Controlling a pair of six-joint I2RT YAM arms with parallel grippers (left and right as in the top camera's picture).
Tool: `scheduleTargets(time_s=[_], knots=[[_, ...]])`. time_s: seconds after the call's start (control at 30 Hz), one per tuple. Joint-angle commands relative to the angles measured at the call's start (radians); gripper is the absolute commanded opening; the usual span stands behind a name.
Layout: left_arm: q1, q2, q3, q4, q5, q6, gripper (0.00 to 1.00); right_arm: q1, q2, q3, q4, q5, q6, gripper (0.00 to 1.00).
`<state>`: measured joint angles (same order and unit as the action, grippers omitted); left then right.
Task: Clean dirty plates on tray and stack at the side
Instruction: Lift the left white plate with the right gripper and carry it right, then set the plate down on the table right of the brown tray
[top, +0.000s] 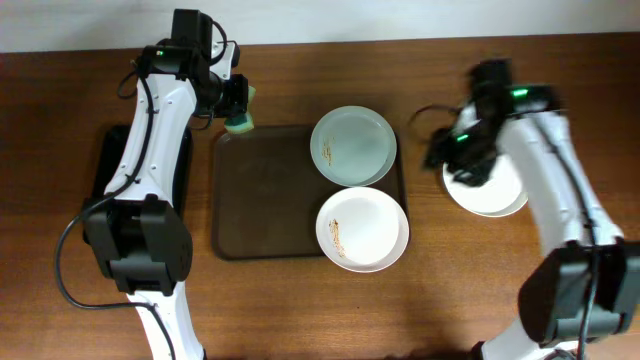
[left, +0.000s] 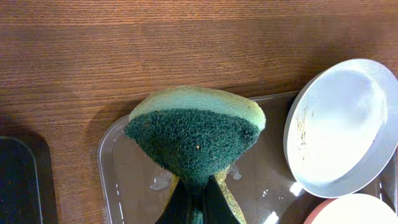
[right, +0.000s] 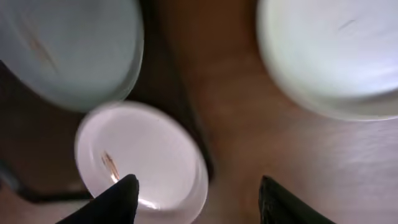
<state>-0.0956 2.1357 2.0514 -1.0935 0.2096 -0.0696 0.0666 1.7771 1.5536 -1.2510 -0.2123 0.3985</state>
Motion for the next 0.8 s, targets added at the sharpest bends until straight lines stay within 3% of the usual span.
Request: scheduleTargets(time_s=[0.0,0.2,0.37,0.6,0.77], knots=[[-0.003,-0.006,0.012,0.004,0.004,-0.006,0.01,0.12,-0.005,-0.131,0.009,0.04,0.09,0.57],[-0.008,-0.006,0.012,0.003,0.004,-0.006,0.01,0.203,-0.003,-0.4,0.246,0.04,0.064,0.43],[-0.01,-0.005,0.012,0.004,0.004,-0.006,0.01,0.203,-0.003,-0.497,0.367,0.032,0.063,0.36],[-0.01,-0.005,0.012,0.004,0.004,-0.006,0.01,0.202,-0.003,-0.503,0.373,0.004,0.063,0.06],[-0.01,-0.004,0.012,0.005,0.004,-0.005,0.01,0.205,-0.004,-0.356,0.244,-0.047,0.04,0.04]])
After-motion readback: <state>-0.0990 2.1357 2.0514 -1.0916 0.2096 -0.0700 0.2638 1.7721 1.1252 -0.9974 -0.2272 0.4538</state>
